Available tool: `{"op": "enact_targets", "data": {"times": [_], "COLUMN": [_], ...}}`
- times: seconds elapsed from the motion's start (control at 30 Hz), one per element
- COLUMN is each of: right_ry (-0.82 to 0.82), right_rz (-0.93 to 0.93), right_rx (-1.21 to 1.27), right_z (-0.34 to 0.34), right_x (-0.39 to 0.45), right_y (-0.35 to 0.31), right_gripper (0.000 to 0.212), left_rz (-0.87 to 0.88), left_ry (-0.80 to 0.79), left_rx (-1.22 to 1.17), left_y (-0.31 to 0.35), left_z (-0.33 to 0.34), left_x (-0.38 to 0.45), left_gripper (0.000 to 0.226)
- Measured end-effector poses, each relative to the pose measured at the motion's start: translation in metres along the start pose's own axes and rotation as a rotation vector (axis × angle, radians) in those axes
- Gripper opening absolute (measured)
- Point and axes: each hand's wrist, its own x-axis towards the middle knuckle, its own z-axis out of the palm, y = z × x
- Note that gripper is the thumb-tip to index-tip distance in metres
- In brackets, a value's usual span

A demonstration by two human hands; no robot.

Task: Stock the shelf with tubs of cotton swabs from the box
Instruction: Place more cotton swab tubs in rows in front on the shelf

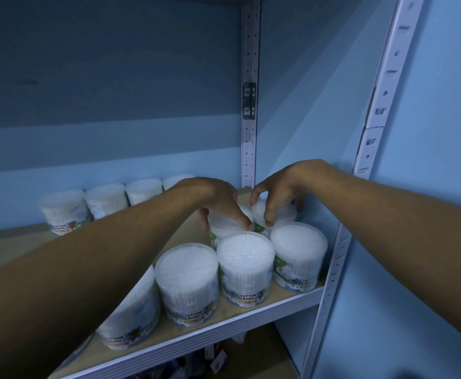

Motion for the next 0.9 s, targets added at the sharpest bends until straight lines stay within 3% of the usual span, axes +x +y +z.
{"op": "enact_targets", "data": {"times": [0.3, 0.47, 0.67, 0.77, 0.9], "right_ry": [0.041, 0.283, 0.557, 0.669, 0.771], "right_rz": [-0.007, -0.083, -0.291, -0.362, -0.452], "right_rx": [0.014, 0.071, 0.417, 0.5, 0.541], "right_z": [0.0, 0.0, 0.041, 0.071, 0.094], "right_x": [-0.004, -0.007, -0.023, -0.027, -0.028], "right_y": [0.002, -0.004, -0.028, -0.043, -0.067], "right_gripper": [0.074, 0.059, 0.044, 0.039, 0.035], "left_rz": [0.014, 0.05, 0.052, 0.007, -0.079], "left_ry": [0.034, 0.189, 0.378, 0.465, 0.64], "left_rx": [-0.029, -0.003, -0.184, -0.34, -0.377], "left_y": [-0.005, -0.022, -0.072, -0.1, -0.124], "left_z": [0.0, 0.001, 0.017, 0.032, 0.058], "left_x": [-0.002, -0.009, -0.042, -0.068, -0.094], "left_gripper": [0.083, 0.067, 0.042, 0.038, 0.036]}}
